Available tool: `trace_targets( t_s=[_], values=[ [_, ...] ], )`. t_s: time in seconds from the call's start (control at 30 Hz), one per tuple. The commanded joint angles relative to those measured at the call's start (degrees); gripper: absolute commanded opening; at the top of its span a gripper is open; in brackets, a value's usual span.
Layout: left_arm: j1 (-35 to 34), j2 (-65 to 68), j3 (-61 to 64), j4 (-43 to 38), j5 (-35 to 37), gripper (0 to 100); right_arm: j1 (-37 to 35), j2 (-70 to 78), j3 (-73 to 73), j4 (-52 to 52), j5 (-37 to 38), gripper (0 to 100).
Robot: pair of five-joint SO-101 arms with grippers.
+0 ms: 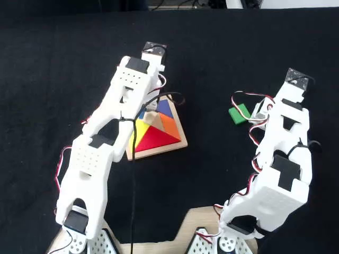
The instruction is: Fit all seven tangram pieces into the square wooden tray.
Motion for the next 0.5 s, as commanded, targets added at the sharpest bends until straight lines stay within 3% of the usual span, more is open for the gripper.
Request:
trace_targets(
  t_s=[0.0, 0.17, 0.37, 0.47],
  values=[
    [0.4, -0.53, -0.4, -0.79, 2.55, 3, -1.67, -0.22, -2.77, 0.53, 0.7, 1.1],
    [0.75, -0.53, 0.04, -1.49, 2.46, 3, -1.67, -0.22, -2.77, 0.53, 0.7, 1.1],
    [0.75, -0.53, 1.27, -1.49, 2.73, 19, -1.67, -0.22, -2.77, 0.53, 0.7, 1.1],
    [0.75, -0.53, 1.36, -1.49, 2.46, 19, -1.67, -0.22, -2.77, 0.53, 0.7, 1.1]
  ],
)
